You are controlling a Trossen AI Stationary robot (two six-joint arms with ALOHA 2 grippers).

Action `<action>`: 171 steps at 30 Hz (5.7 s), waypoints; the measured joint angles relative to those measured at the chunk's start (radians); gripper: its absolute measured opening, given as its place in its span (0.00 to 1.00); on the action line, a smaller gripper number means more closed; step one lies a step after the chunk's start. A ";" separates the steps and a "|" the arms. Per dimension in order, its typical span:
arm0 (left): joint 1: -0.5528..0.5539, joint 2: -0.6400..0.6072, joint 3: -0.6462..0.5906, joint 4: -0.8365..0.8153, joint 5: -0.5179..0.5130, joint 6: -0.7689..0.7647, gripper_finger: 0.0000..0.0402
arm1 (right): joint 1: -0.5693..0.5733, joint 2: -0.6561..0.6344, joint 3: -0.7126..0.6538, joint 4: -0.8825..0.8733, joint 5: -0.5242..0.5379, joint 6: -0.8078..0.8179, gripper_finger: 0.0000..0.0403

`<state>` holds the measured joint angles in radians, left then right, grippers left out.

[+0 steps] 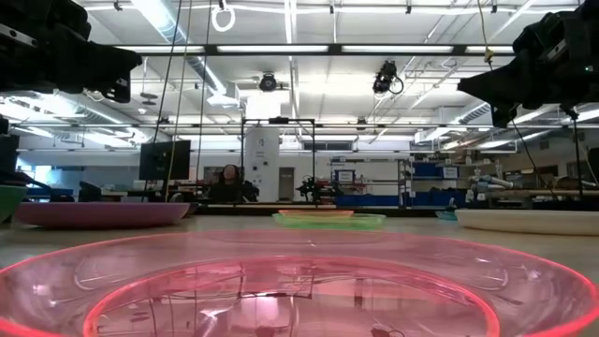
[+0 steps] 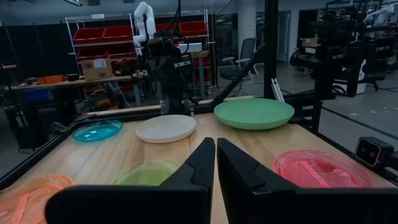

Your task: Stack plastic plates

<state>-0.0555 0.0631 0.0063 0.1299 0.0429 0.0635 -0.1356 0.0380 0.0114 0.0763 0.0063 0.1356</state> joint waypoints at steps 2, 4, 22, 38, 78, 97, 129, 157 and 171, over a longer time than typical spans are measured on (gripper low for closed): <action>0.000 0.000 0.000 0.000 0.000 0.000 0.07 | 0.000 0.000 0.000 0.000 0.000 0.000 0.07; 0.000 0.000 0.000 0.000 0.000 0.000 0.07 | 0.000 0.000 0.000 0.000 0.000 0.000 0.07; 0.000 0.000 0.000 0.000 0.000 0.000 0.07 | 0.000 0.000 0.000 0.000 0.000 0.000 0.07; 0.000 0.000 0.000 0.000 0.000 0.000 0.07 | 0.000 0.000 0.000 0.000 0.000 0.000 0.07; 0.000 0.000 0.000 0.000 0.000 0.000 0.07 | 0.001 0.002 0.000 0.206 0.123 0.121 0.07; 0.000 0.000 0.000 0.000 0.000 0.000 0.07 | 0.003 0.004 0.000 0.503 0.160 0.371 0.07; 0.000 0.000 0.000 0.000 0.000 0.000 0.07 | 0.658 0.995 0.414 0.505 0.734 0.209 0.01; 0.000 0.001 0.000 -0.005 0.000 0.000 0.07 | 0.833 1.755 1.261 -0.234 0.619 0.692 0.10; 0.000 0.002 0.000 -0.001 0.000 0.000 0.07 | 0.795 1.826 1.284 -0.288 0.230 0.997 0.40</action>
<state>-0.0559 0.0654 0.0063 0.1284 0.0429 0.0635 0.6594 1.8642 1.2950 -0.2119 0.2366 1.1331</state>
